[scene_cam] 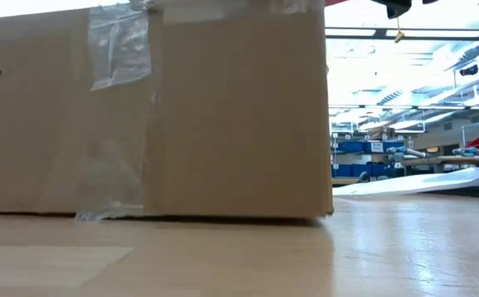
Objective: Unpack boxes
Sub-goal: Open the cardboard box using the red cutter
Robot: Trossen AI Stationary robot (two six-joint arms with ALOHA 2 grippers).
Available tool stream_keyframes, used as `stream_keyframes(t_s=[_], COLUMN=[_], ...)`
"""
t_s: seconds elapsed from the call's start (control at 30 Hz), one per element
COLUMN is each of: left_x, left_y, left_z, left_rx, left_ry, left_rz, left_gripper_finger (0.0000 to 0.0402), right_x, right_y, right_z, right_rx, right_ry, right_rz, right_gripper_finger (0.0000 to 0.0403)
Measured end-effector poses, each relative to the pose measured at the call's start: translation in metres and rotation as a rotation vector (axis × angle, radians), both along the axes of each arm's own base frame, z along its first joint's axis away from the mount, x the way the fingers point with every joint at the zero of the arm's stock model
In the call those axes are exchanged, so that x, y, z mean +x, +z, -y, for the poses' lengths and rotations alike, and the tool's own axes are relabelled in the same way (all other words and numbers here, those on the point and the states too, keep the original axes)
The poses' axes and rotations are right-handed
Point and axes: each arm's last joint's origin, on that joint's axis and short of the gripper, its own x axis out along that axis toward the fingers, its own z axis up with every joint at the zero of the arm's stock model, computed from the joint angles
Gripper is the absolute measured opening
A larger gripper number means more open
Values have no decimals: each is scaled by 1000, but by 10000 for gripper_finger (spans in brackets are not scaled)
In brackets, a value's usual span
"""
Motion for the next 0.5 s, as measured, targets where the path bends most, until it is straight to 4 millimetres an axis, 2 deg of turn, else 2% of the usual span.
stream_keyframes(t_s=[0.13,0.27,0.4,0.5], left_x=[-3,-11,-24,-30], left_y=[29,57,82,99], left_z=[-1,-11,-29,-46], left_rx=[-68,-214,-377,-427], left_ry=[9,44,143,193], left_rz=[78,161,232,287], left_gripper_finger=[106,106,106,106], right_x=[-3,-4,-4,-2], right_y=[3,4,5,4], right_z=[1,1,1,0], right_rx=[9,15,17,17], right_ry=[-1,-1,8,19], right_rz=[18,31,32,26], right_gripper_finger=[144,146,153,150])
